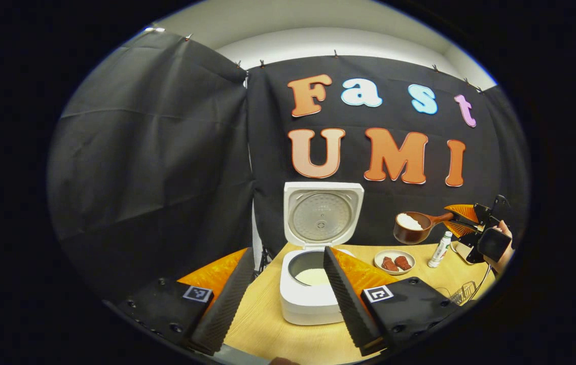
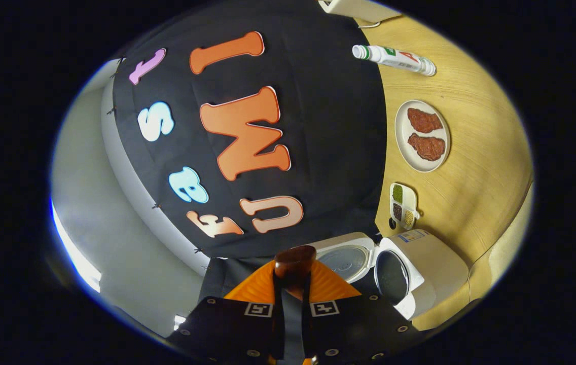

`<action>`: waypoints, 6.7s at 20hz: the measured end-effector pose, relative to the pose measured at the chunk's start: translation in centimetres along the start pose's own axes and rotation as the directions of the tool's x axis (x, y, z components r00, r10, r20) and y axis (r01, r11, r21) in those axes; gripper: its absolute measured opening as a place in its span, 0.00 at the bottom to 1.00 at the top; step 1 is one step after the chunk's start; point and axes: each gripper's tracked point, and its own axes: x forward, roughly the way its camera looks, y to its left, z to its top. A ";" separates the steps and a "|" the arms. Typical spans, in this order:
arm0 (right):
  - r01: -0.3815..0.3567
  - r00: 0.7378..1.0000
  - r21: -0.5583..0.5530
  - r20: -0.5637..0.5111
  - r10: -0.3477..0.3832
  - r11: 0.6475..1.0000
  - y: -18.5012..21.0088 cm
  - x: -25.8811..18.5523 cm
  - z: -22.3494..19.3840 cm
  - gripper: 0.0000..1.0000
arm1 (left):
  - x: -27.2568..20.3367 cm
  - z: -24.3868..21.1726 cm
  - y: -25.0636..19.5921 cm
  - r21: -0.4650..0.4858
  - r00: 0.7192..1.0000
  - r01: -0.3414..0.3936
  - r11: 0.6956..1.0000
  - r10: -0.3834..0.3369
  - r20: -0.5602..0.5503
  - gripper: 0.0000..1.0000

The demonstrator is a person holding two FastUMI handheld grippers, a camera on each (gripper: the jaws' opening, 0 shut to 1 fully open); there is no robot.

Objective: Close the left gripper, press the button to open the rice cooker; take a wooden spoon from the chopstick holder with the right hand, scoop a spoonful of rice and pour it into the rice cooker, then put the wooden spoon back into the chopstick holder.

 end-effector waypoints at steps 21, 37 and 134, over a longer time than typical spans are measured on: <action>0.159 0.979 -0.616 0.000 -0.202 0.771 -3.1 15.7 -8.5 0.12 | -3.4 -0.9 6.3 0.030 0.989 -0.147 0.989 0.146 0.027 0.98; 0.094 0.985 -0.917 0.029 -0.171 0.387 -1.5 17.3 -10.7 0.12 | -3.6 -0.7 5.7 0.052 0.986 -0.168 0.984 0.167 0.018 0.98; 0.802 0.596 -0.555 0.758 -0.263 0.219 -7.4 -34.9 24.6 0.94 | 11.2 15.3 -9.2 0.104 0.976 0.051 0.993 -0.072 0.204 1.00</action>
